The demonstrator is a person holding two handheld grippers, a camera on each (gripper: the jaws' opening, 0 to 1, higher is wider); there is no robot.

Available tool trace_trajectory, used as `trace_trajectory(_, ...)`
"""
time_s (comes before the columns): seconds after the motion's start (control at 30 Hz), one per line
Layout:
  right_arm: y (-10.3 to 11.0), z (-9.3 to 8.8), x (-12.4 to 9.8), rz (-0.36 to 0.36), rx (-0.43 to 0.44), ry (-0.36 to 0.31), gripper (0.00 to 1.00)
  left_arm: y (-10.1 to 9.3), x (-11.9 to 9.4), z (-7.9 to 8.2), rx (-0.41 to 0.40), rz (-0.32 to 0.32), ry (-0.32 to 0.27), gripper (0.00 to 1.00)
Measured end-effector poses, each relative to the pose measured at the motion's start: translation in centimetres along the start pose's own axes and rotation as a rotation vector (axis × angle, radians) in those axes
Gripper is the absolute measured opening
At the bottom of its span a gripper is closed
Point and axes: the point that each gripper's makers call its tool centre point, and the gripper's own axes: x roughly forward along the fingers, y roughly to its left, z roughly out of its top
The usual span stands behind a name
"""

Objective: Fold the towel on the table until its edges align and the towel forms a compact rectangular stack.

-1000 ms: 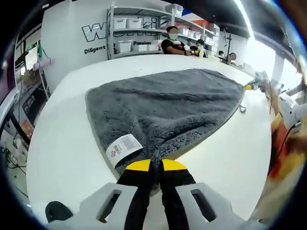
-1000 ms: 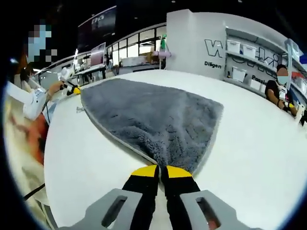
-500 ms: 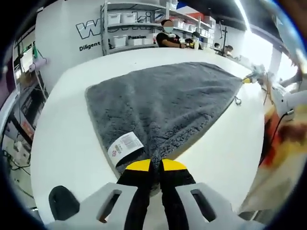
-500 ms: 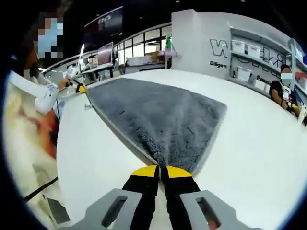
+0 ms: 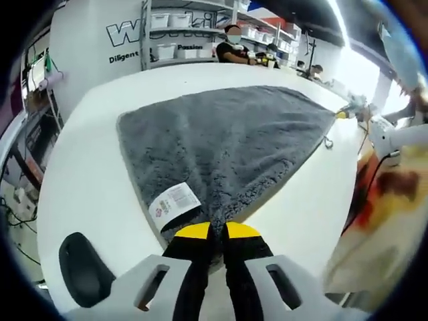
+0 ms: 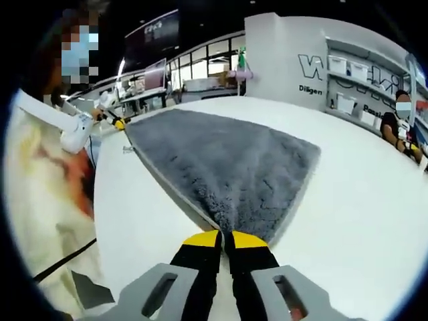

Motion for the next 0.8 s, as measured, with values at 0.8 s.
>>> trace_trajectory(0.8, -4.5, 5.3, 2.9, -0.11, -0.057, 0.018, 0.01, 1.4, 1.3, 4.5, -0.104, -0.068, -0.088, 0.05)
